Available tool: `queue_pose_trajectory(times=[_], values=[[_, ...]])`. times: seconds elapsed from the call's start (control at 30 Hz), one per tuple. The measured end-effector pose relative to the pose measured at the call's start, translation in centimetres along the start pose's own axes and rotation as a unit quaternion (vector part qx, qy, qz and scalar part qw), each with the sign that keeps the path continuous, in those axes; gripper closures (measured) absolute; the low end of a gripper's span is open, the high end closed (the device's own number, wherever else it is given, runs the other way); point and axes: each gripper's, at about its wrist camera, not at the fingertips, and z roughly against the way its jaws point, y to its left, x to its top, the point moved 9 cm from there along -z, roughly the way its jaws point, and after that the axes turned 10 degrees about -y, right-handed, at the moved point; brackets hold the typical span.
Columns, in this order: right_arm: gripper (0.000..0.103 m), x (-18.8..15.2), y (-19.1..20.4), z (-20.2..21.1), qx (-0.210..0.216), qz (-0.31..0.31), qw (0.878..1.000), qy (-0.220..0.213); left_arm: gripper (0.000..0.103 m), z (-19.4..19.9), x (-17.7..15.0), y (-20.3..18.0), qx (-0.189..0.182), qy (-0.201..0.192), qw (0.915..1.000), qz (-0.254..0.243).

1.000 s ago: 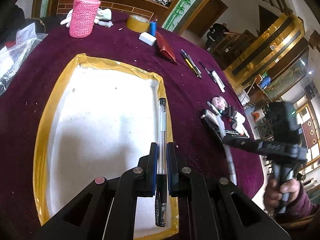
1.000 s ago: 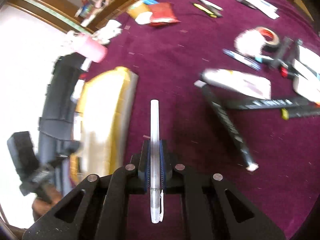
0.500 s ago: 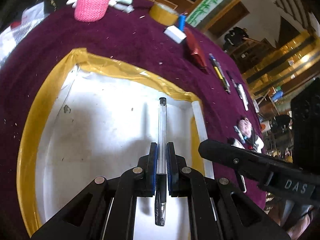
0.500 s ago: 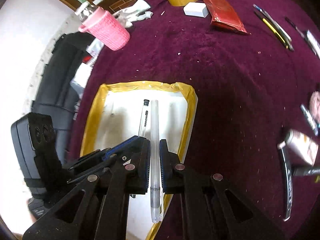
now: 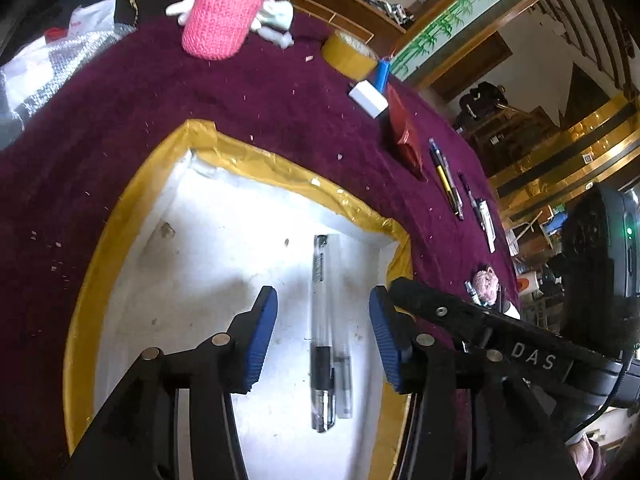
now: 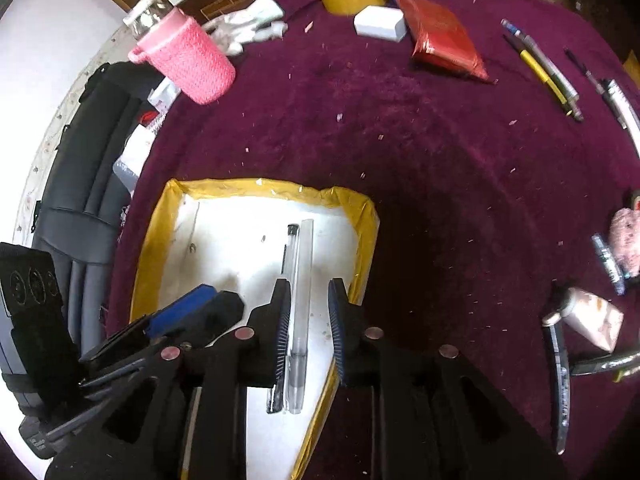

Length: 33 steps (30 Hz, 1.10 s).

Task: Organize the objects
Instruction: 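Grasp a black marker with the left tool while the right tool grasps the silver hand-cream tube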

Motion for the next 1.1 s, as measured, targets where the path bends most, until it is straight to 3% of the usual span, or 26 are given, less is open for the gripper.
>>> queue_pose_trajectory(times=[0.13,0.23,0.27,0.3,0.33,0.43,0.47,0.57,0.83,1.03,1.1], values=[[0.085,1.5,-0.8,4.1,-0.026,0.025,0.998,-0.052,0.056,2.3,0.7,-2.3,0.003,-0.024,0.9993,-0.028],[0.077,2.9,-2.9,9.7,-0.086,0.050,0.985,-0.142,0.050,3.7,0.5,-5.9,-0.026,-0.035,0.9978,-0.051],[0.052,3.1,-4.2,12.0,-0.122,0.062,0.974,-0.182,0.046,3.8,0.3,-6.9,-0.033,-0.034,0.9973,-0.056],[0.013,3.1,-5.4,13.5,-0.147,0.067,0.965,-0.208,0.046,3.8,-0.1,-8.3,-0.043,-0.029,0.9967,-0.063],[0.002,2.9,-7.0,14.6,-0.167,0.067,0.958,-0.224,0.046,3.5,-0.8,-9.6,-0.053,-0.021,0.9960,-0.069],[0.000,1.0,-14.0,14.7,-0.202,-0.002,0.965,-0.169,0.045,1.8,-3.1,-12.5,-0.071,0.016,0.9943,-0.079],[0.000,0.1,-16.4,14.7,-0.187,-0.048,0.969,-0.154,0.045,1.1,-4.2,-13.3,-0.070,0.030,0.9937,-0.083],[0.000,-2.1,-21.3,15.3,-0.173,-0.121,0.967,-0.141,0.046,-1.2,-7.1,-15.3,-0.058,0.065,0.9921,-0.090],[0.000,-3.9,-26.0,16.9,-0.150,-0.123,0.973,-0.125,0.046,-6.3,-12.6,-19.3,-0.005,0.100,0.9923,-0.073],[0.000,-4.3,-28.4,17.6,-0.129,-0.112,0.978,-0.121,0.046,-8.6,-14.5,-21.6,0.051,0.072,0.9858,-0.142],[0.000,-4.2,-28.9,17.8,-0.122,-0.108,0.979,-0.119,0.052,-9.1,-15.1,-21.3,0.063,0.075,0.9823,-0.160]])
